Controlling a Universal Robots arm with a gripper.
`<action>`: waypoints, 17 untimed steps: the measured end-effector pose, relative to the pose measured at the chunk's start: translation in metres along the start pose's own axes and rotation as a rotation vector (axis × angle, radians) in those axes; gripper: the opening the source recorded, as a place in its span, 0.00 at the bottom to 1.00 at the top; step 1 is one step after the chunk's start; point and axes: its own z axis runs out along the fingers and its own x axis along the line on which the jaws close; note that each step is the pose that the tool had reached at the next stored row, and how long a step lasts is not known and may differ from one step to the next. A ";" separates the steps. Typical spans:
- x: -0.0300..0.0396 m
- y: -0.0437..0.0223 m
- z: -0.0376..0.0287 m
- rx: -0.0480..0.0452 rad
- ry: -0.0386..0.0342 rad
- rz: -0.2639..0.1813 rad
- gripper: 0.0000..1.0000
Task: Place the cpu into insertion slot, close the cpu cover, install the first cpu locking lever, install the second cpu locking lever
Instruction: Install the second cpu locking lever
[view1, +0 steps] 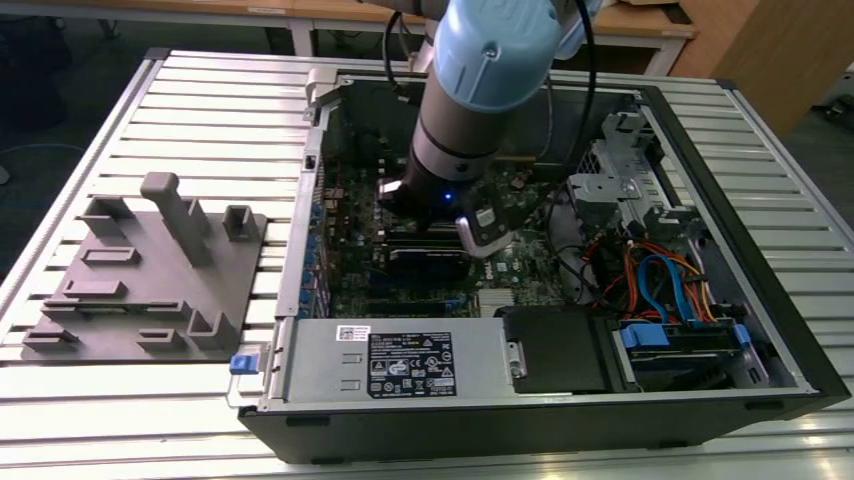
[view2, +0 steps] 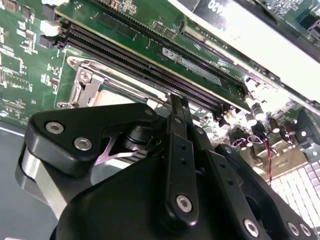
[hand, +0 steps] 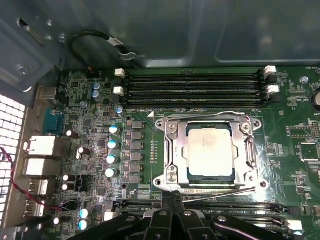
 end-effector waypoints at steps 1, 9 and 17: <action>0.0001 -0.0002 0.0007 -0.0015 0.0000 0.000 0.10; 0.0001 -0.0003 0.0010 -0.0035 0.0000 0.000 0.10; 0.0037 -0.0009 0.0033 -0.0111 0.0002 -0.001 0.10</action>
